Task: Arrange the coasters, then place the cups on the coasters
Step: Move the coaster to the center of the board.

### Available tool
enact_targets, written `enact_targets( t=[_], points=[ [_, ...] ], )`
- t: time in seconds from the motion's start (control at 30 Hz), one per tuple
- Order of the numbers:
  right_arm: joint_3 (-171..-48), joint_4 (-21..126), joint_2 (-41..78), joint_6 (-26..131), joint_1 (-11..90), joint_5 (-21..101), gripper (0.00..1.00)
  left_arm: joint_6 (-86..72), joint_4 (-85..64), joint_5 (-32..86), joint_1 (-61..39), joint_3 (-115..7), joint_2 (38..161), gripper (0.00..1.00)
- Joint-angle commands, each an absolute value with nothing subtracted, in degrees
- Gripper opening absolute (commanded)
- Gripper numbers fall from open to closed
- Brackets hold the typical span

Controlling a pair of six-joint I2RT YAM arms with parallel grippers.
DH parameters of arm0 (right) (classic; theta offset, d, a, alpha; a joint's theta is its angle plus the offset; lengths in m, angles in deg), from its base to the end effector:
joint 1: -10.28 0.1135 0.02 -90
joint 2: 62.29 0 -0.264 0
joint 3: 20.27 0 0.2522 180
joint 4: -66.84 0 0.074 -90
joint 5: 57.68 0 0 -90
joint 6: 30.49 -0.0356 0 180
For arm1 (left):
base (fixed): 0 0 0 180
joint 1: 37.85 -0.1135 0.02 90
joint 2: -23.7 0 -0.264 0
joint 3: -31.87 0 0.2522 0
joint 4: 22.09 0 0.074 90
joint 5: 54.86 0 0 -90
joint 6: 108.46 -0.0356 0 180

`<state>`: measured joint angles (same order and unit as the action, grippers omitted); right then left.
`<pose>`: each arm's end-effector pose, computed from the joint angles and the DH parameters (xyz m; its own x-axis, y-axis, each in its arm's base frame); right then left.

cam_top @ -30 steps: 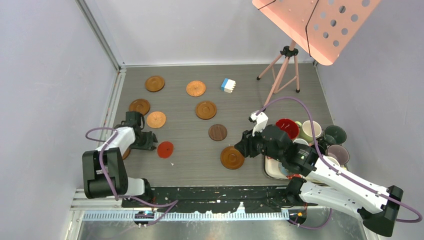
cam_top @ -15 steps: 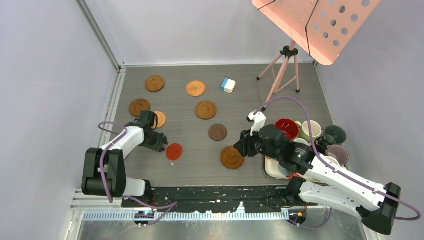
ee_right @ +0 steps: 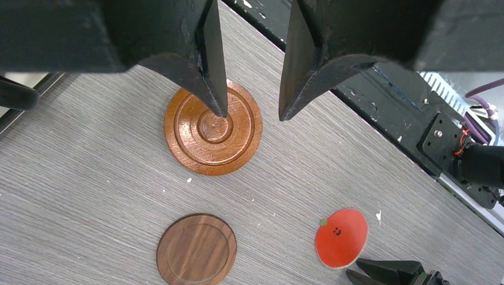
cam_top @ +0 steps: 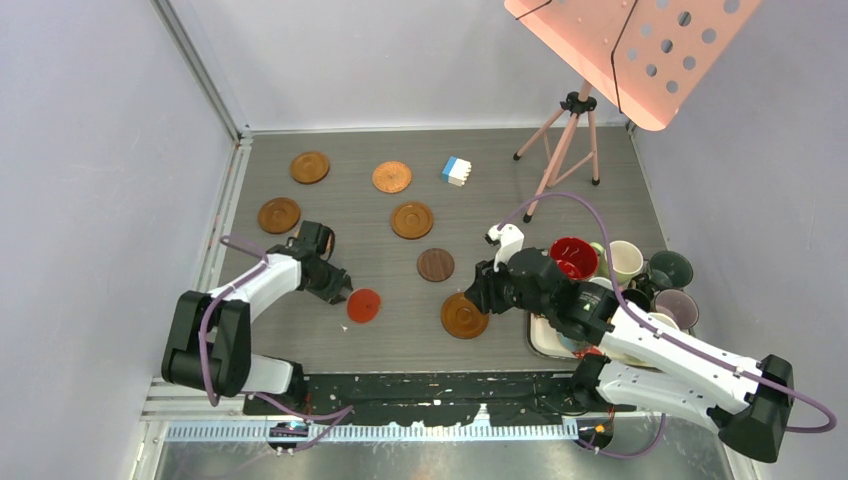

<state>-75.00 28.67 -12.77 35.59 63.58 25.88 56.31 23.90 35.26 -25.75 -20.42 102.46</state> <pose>0.1177 0.1512 0.2777 -0.5974 -0.1274 -0.7917 -0.5450 0.7887 0.2844 0.2223 -0.0476 0.1555 -0.4466 -0.8911 -0.0811 -0.8447 0.4497 -0.2903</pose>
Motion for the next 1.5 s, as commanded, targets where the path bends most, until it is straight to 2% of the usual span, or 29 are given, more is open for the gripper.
enact_targets(
  t=[0.0,0.3,0.6,0.77,1.17,1.3,1.47],
  points=[
    [-77.02,30.8,-12.23,35.07,63.81,24.88,0.44,54.59,23.55,33.8,-22.93,-18.76,102.45,0.3],
    [-77.84,31.29,-10.81,34.28,63.81,24.56,0.44,56.34,24.16,36.38,-16.53,-19.07,99.44,0.3],
    [-77.8,31.45,-10.39,33.58,63.81,23.98,0.44,60.48,17.75,33.65,-10.72,-17.68,102.39,0.29],
    [-78.06,31.08,-10.44,33.63,63.81,23.44,0.44,60.96,19.08,34.73,-7.18,-20.21,104.1,0.28],
    [-78.13,31.02,-10.87,34.19,63.81,23.61,0.44,60.99,20.81,37.9,-5.42,-22.6,102.35,0.28],
    [-78.32,31.22,-10.92,34.38,63.81,23.29,0.44,60.03,23.95,41.24,-5.27,-23.81,99.1,0.3],
    [-78.54,31.39,-10.49,34.2,63.81,23.39,0.44,58.52,28.35,49.15,-5.51,-25.25,92.69,0.38]
  ],
)
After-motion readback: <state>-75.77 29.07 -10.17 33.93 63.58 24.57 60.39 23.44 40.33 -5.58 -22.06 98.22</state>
